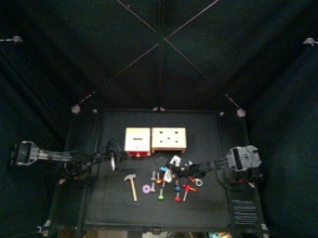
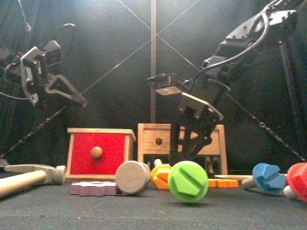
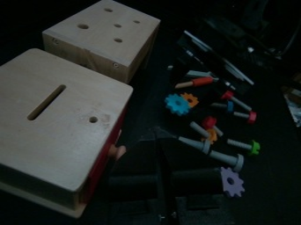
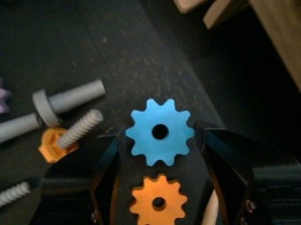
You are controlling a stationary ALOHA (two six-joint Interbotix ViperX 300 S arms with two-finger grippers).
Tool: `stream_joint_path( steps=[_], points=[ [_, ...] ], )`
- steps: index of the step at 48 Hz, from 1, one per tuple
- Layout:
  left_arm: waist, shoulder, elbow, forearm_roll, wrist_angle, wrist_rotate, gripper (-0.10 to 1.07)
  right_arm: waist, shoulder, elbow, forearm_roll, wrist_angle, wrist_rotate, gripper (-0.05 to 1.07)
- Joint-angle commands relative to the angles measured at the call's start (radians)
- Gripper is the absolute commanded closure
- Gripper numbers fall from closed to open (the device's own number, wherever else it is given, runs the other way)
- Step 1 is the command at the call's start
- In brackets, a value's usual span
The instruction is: Place blue gear on bench
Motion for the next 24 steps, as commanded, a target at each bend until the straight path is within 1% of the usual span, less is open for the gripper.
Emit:
stream_joint_path(
  steps=[1,8,16,24],
  points=[
    [0.002,0.0,-0.015,0.002,-0.008,0.0,0.7,0.006,-0.077,-0.031,-0.044,0.014,0.003,0.3],
    [0.003,0.002,-0.017,0.002,-0.008,0.0,0.7,0.003,-0.143,-0.04,-0.084,0.071,0.006,0.3],
    [0.002,0.0,-0.017,0.002,-0.009,0.002,0.7,-0.002,-0.204,-0.037,-0.087,0.158,0.012,0.3],
    [0.003,0.0,-0.018,0.0,-0.008,0.0,0.7,-0.048,-0.255,-0.041,-0.08,0.239,0.017,0.3]
  ],
)
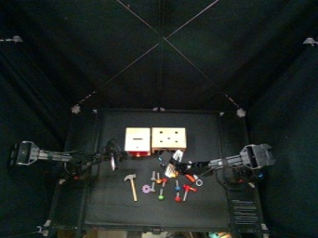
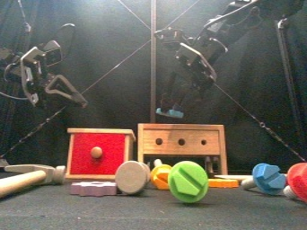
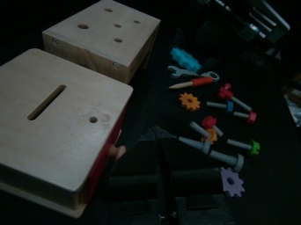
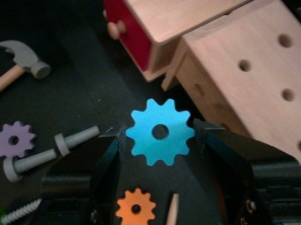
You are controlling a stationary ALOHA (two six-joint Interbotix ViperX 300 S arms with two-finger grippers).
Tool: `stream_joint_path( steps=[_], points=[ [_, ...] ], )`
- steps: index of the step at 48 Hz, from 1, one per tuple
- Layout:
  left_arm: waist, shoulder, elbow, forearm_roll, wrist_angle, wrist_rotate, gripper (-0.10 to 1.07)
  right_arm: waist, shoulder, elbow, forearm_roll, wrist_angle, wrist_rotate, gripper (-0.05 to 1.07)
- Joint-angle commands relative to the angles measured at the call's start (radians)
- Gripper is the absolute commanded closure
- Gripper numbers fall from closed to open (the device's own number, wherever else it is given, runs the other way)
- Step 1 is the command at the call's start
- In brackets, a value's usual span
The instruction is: Place blue gear on bench
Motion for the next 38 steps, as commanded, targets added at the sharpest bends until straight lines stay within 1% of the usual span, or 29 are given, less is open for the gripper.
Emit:
stream_joint_path(
  steps=[1,8,19,25,38],
  points=[
    [0.003,0.0,-0.018,0.0,-0.009,0.0,0.7,-0.038,-0.061,-0.026,0.003,0.041,0.005,0.3],
    [0.005,0.0,-0.018,-0.005,-0.008,0.002,0.7,-0.101,-0.106,-0.02,0.038,0.077,0.003,0.31],
    [0.006,0.0,-0.018,-0.005,-0.009,0.002,0.7,-0.184,-0.135,-0.005,0.127,0.109,-0.009,0.31],
    [0.006,-0.002,-0.018,-0.005,-0.009,0.002,0.7,-0.206,-0.135,0.012,0.161,0.11,-0.009,0.31],
    [0.006,0.0,-0.017,-0.003,-0.008,0.002,0.7,-0.233,-0.135,0.038,0.173,0.11,-0.009,0.31]
  ],
)
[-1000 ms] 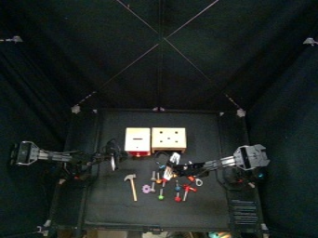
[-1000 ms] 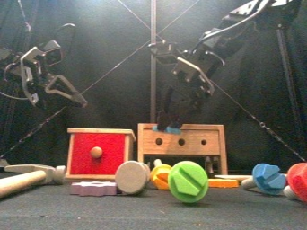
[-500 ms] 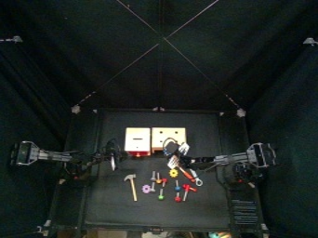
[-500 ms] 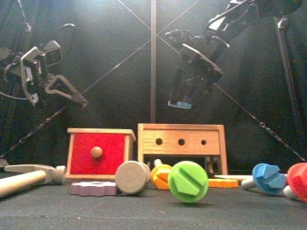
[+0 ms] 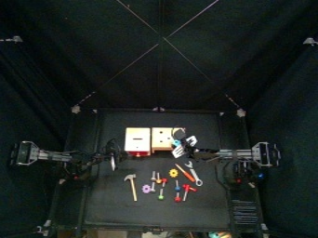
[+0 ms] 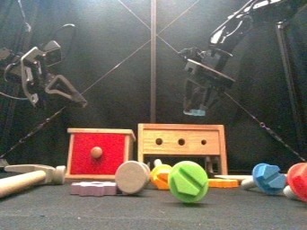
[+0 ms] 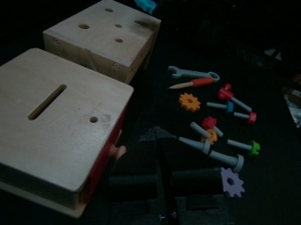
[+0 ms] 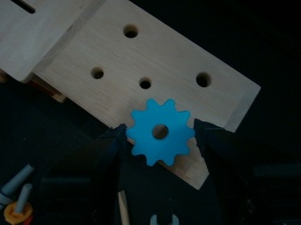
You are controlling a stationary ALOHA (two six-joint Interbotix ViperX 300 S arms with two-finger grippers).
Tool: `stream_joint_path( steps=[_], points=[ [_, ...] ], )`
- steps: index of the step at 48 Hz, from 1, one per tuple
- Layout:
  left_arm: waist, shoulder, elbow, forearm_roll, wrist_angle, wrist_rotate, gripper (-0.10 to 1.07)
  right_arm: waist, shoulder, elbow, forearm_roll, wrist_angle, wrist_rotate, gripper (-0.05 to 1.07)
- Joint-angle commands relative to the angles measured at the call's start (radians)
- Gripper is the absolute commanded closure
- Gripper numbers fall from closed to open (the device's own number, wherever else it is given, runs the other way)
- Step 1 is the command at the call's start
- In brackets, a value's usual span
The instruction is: Place blue gear on bench
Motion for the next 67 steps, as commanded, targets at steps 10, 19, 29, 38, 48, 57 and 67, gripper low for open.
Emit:
stream_joint_path(
  steps=[10,19,29,38,48,57,67],
  points=[
    [0.002,0.002,-0.017,-0.002,-0.008,0.002,0.7,-0.032,-0.029,0.023,0.017,0.0,0.0,0.3],
    [0.003,0.0,-0.018,-0.002,-0.009,0.002,0.7,-0.038,-0.014,0.035,0.018,-0.003,0.0,0.29],
    [0.008,0.0,-0.02,-0.002,-0.008,0.0,0.7,-0.038,-0.003,0.035,0.017,-0.011,-0.002,0.29],
    [0.008,0.0,-0.021,-0.002,-0.009,0.002,0.7,-0.037,-0.002,0.035,0.015,-0.028,-0.002,0.24],
    [0.008,0.0,-0.021,-0.002,-0.009,0.002,0.7,-0.038,-0.002,0.035,0.009,-0.028,-0.002,0.13],
    [0.009,0.002,-0.021,-0.002,-0.008,0.002,0.7,-0.038,-0.002,0.035,0.002,-0.029,0.0,0.09],
    [0.008,0.0,-0.021,-0.002,-0.008,0.002,0.7,-0.038,-0.002,0.028,-0.003,-0.031,-0.002,0.09]
  ],
)
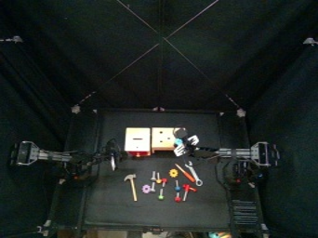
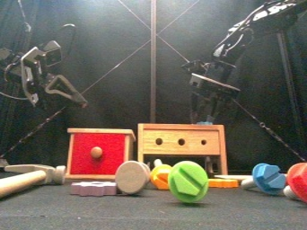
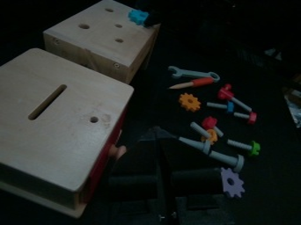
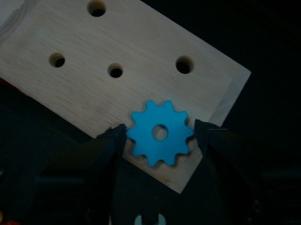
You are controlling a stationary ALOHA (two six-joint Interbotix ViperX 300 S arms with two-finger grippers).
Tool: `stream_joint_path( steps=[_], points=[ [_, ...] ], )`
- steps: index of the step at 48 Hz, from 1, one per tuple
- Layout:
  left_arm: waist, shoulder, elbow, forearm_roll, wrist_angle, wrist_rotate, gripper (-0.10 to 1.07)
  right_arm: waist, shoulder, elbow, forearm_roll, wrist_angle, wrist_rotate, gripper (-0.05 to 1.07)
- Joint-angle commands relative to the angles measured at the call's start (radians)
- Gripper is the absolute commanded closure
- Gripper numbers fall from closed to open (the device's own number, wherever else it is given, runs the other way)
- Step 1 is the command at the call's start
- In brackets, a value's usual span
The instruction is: Place blue gear on bench
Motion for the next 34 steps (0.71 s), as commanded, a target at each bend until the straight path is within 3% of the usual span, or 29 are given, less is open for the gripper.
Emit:
stream_joint_path(
  steps=[1,34],
  points=[
    [0.002,0.0,-0.021,-0.002,-0.008,0.002,0.7,-0.005,-0.014,-0.018,-0.009,-0.003,-0.002,0.09],
    [0.002,-0.015,-0.021,-0.002,-0.009,0.002,0.7,0.017,-0.043,-0.031,-0.055,-0.003,-0.002,0.09]
  ],
)
